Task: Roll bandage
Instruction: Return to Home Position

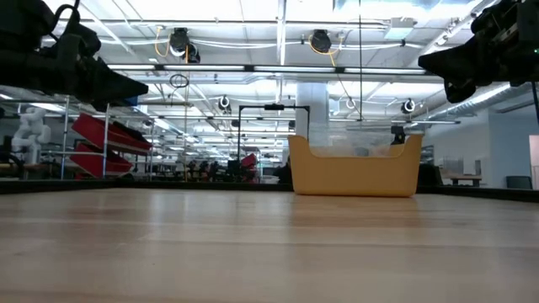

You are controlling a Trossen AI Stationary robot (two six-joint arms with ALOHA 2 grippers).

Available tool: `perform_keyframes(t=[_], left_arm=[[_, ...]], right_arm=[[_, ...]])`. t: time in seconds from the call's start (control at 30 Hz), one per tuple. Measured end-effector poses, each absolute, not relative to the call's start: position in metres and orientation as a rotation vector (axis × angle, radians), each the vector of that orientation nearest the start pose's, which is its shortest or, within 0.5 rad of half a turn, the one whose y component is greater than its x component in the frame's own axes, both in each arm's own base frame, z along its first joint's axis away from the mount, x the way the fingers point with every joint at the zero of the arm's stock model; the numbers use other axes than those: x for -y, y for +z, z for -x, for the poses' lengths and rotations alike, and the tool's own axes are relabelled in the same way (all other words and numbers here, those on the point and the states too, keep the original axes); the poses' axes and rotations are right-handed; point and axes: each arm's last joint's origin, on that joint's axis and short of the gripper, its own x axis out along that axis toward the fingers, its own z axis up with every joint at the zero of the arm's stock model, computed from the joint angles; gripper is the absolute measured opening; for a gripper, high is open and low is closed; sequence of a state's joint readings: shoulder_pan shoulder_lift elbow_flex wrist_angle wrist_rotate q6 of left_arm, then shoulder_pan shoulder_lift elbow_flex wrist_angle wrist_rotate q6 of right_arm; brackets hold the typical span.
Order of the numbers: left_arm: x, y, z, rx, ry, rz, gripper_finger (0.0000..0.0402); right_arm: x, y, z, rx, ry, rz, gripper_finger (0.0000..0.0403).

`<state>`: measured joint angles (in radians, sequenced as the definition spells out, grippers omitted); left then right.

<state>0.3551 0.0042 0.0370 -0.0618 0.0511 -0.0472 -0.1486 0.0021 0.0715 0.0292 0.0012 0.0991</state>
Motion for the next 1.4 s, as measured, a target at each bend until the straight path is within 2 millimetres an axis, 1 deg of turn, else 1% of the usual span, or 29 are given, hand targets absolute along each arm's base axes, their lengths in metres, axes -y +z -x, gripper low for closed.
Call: perform_keyframes(t=[0.27,0.43,0.57,0.73,1.4], left_arm=[[-0.0324,0.1698,-0.0900,-0.020,0.323,0.049,0.0003],[-0.0324,0.1698,-0.0900,-0.021,0.325,0.049,0.0003],[-0.0324,0.1697,-0.0900,-0.022,0.325,0.050,0.0003],[-0.0325,0.1697,-0.0900,-0.022,0.326,0.050,0.0003],[-0.0325,0.1696,-0.0900,-0.023,0.326,0.050,0.0003]], right_arm=[[0.0137,0.1922,-0.0913,0.126,-0.144,-0.091,0.0000],[0.0138,0.1919,-0.0914,0.127,-0.141,-0.151,0.0000],[0.0138,0.1911,-0.0915,0.119,-0.141,-0.158,0.0000],[0.0137,0.1904,-0.0916,0.118,-0.136,-0.242,0.0000],[0.0137,0.1904,-0.0916,0.117,-0.135,-0.239,0.0000]])
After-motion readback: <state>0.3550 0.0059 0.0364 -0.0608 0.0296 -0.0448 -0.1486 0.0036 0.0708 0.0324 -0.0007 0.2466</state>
